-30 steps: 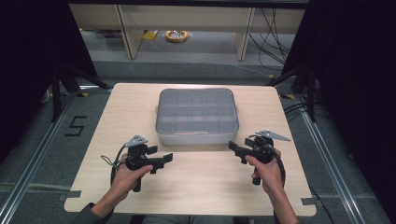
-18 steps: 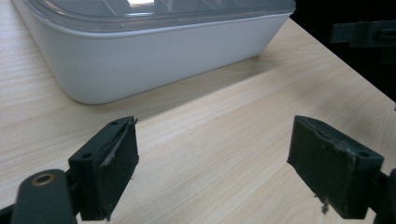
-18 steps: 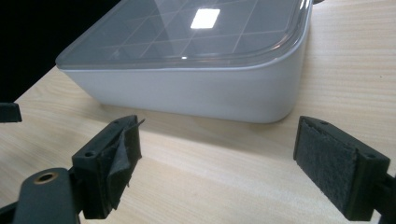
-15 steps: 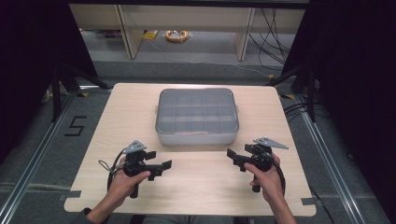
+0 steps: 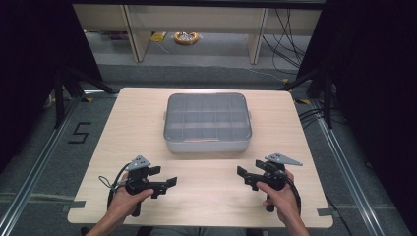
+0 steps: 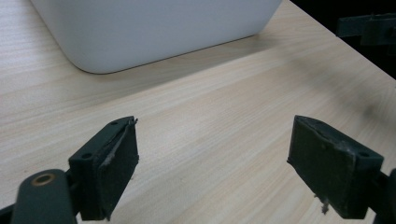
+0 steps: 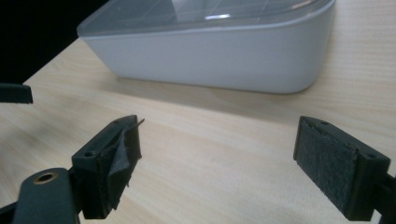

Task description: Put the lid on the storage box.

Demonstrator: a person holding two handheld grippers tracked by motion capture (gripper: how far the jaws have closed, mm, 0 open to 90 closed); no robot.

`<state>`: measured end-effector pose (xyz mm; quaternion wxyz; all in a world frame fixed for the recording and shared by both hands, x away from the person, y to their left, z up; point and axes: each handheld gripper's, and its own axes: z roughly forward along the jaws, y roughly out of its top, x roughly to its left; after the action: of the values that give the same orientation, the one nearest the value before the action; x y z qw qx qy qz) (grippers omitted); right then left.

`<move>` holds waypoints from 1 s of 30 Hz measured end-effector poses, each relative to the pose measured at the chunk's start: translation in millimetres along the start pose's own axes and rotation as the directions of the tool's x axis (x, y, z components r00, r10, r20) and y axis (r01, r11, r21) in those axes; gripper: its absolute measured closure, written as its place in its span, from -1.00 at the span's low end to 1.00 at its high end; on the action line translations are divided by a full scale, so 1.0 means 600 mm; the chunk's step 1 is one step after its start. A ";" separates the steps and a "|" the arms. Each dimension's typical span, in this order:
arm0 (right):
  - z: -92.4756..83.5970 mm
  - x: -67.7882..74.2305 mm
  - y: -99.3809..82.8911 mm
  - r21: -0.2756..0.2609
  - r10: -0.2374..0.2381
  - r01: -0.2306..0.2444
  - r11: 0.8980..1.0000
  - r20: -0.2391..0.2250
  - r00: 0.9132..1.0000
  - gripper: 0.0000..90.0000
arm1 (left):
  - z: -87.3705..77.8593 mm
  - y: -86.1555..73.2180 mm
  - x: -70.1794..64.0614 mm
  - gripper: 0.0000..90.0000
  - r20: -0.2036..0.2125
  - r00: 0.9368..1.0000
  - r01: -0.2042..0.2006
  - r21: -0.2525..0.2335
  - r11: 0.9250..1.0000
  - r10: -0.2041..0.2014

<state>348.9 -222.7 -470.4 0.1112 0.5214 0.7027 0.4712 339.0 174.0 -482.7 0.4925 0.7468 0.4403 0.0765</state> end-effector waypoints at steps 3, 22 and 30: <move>-0.001 -0.003 -0.009 0.015 -0.045 0.045 0.999 0.002 0.999 -0.65 | -0.002 -0.006 -0.003 -0.66 -0.006 1.000 -0.001 -0.004 1.000 0.001; -0.029 0.010 -0.052 0.036 -0.053 0.053 0.998 -0.010 0.999 -0.64 | -0.013 -0.038 -0.031 -0.66 0.018 0.998 -0.057 0.042 0.997 0.056; -0.042 0.028 -0.073 0.061 -0.028 0.029 0.998 -0.030 0.999 -0.64 | -0.020 -0.051 -0.042 -0.66 0.038 0.997 -0.062 0.048 0.997 0.061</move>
<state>297.6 -223.0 -485.3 0.0917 0.5077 0.7257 0.4552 299.5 167.5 -492.8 0.4794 0.7732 0.4097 0.0670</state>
